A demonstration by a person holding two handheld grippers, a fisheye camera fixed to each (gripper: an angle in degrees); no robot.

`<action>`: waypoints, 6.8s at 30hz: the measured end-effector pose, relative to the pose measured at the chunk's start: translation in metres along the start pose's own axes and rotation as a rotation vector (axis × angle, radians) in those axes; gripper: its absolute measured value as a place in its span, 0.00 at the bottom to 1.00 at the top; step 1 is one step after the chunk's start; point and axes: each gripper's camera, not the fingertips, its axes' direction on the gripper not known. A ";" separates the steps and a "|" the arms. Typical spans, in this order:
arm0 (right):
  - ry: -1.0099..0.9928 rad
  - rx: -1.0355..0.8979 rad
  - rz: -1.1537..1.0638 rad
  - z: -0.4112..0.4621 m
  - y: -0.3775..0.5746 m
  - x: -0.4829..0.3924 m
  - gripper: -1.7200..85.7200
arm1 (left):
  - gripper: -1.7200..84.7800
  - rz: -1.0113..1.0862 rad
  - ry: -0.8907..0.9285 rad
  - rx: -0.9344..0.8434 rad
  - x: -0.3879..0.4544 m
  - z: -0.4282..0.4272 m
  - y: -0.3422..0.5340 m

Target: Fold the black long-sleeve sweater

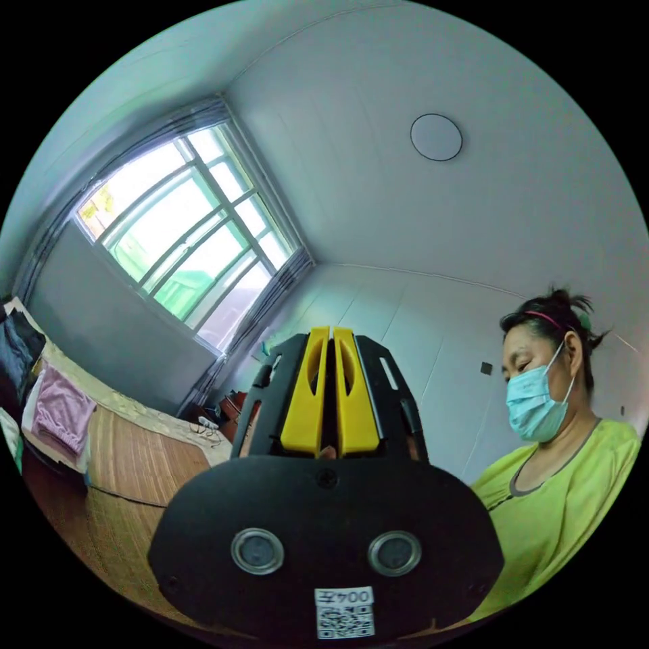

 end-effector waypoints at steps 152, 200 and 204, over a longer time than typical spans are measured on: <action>0.700 -1.132 0.875 0.034 0.429 0.314 0.04 | 0.07 -0.830 -0.634 -1.329 -0.452 -0.062 0.015; 1.255 -1.525 0.295 0.266 0.479 0.319 0.01 | 0.02 0.116 -0.842 -1.754 -0.823 -0.276 -0.088; 1.238 -1.558 0.212 0.265 0.486 0.312 0.01 | 0.02 0.255 -0.858 -1.826 -0.833 -0.300 -0.061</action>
